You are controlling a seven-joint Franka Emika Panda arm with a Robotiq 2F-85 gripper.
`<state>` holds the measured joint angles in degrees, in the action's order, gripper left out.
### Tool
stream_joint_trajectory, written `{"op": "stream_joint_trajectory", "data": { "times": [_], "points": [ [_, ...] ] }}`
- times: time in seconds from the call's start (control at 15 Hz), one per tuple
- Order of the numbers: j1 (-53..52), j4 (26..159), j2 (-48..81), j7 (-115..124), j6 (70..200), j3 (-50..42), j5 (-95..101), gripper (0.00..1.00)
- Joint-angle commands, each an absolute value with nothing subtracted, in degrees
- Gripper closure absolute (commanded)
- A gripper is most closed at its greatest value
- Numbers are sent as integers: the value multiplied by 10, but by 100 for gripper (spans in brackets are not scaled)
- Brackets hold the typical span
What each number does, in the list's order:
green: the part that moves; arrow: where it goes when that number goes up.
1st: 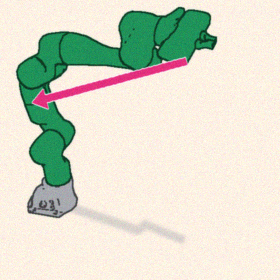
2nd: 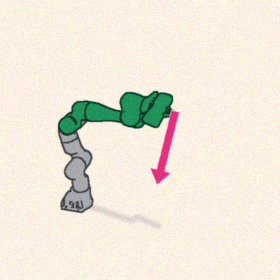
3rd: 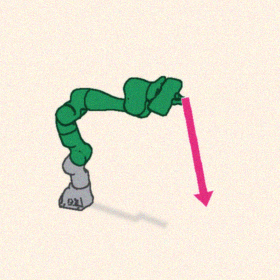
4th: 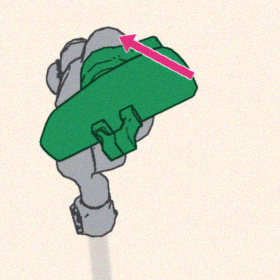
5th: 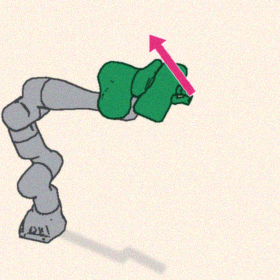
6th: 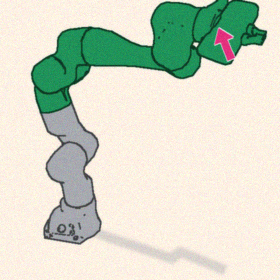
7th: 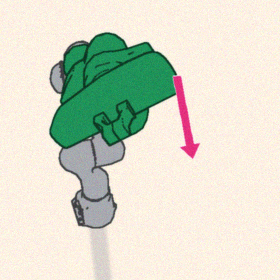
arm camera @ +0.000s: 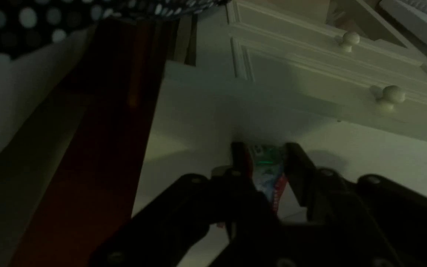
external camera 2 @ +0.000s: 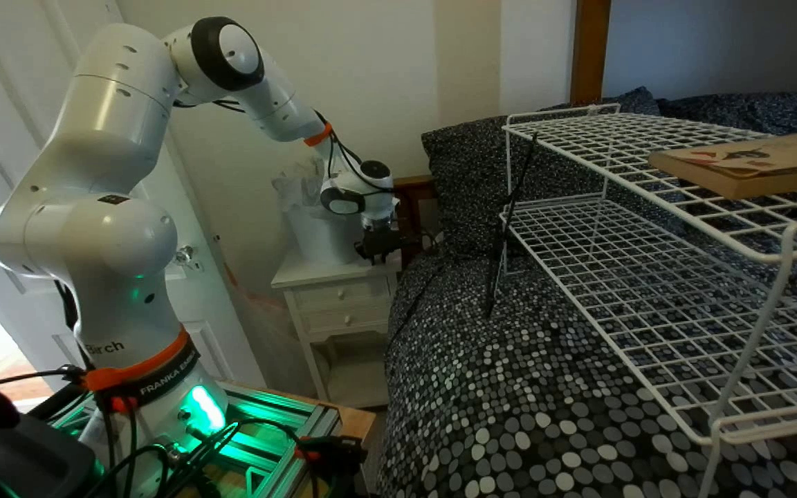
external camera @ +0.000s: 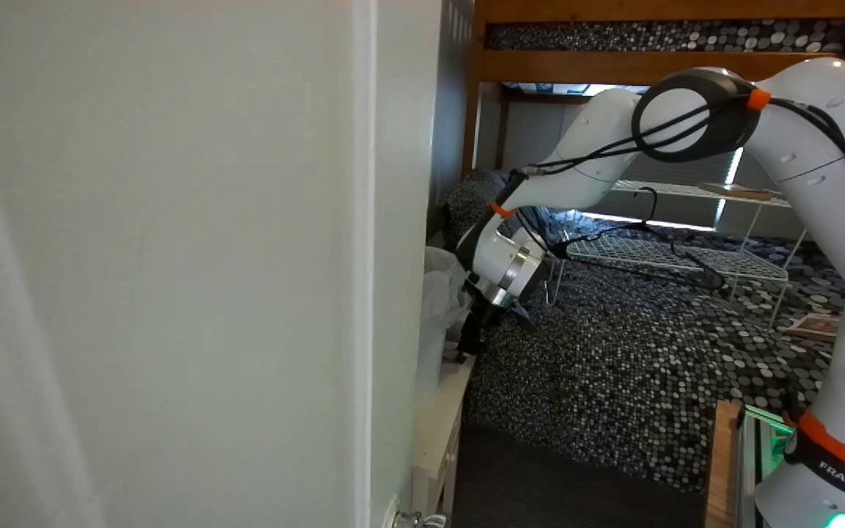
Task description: Put the wrapper in the bin
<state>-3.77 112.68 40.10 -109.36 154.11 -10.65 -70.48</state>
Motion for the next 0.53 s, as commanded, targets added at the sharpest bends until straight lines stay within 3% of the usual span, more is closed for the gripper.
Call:
{"op": "stream_joint_trajectory", "data": {
  "times": [0.0,0.07,0.47],
  "points": [
    [-27,1116,410,-1116,1548,-92,-730,96],
    [-27,1116,409,-1114,1548,-91,-728,100],
    [-12,1173,344,-1009,1554,-74,-648,100]
  ]
}}
